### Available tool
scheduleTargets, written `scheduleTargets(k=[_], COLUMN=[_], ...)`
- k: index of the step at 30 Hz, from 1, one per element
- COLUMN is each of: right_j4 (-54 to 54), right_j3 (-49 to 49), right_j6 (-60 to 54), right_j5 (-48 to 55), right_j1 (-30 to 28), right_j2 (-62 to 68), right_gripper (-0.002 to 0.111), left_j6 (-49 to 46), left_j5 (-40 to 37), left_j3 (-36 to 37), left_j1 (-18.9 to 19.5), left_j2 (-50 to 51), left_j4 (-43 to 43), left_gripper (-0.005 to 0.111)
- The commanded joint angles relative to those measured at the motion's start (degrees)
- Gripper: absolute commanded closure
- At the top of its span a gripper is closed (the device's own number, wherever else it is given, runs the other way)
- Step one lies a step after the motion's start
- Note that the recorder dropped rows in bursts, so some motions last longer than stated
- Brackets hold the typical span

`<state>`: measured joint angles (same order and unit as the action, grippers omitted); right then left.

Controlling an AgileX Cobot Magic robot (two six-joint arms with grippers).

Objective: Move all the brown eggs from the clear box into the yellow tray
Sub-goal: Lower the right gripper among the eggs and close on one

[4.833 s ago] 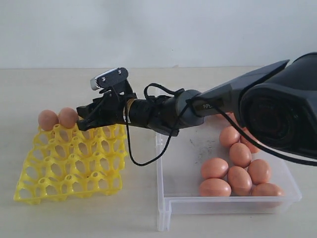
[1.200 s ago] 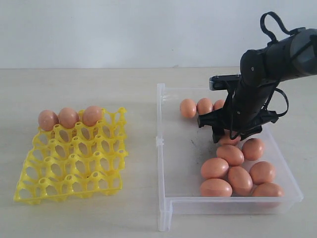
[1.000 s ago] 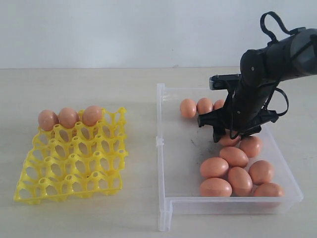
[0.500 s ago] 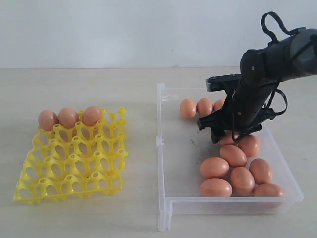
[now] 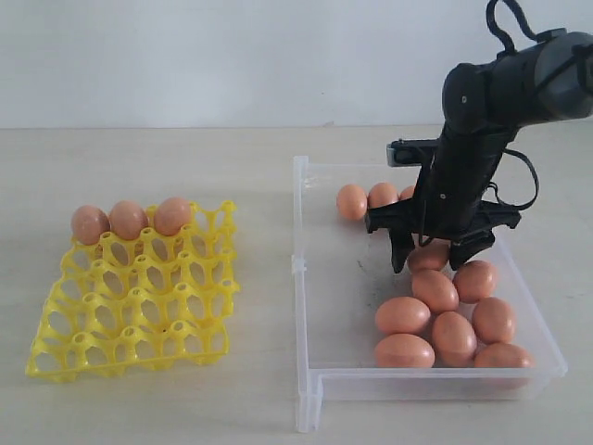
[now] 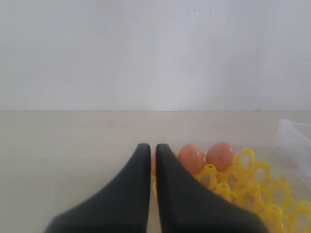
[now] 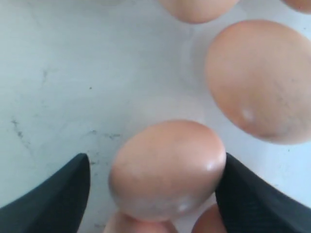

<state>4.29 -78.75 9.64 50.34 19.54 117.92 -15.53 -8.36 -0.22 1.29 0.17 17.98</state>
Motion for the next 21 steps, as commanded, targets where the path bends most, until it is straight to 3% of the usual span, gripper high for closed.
scheduleTargets(k=[1,15,21], right_j4=[-0.29,-2.55,-5.02], right_j3=[-0.79,-0.59,-0.59], right_j6=[2.18,10.57,12.93], right_j5=[4.59,2.74,1.31], right_j1=[0.47,1.54,1.54], right_j2=[-0.08,-0.08,-0.08], right_gripper=[0.045,0.046,0.065], left_j6=[-0.01,-0.01,-0.01], left_j5=[0.83,0.83,0.83], left_j3=[0.22,0.22,0.22], left_j1=[0.12,0.12,0.12], left_j2=[-0.17,-0.17,-0.17], left_j4=[0.3,0.3,0.3], left_gripper=[0.103,0.103,0.103])
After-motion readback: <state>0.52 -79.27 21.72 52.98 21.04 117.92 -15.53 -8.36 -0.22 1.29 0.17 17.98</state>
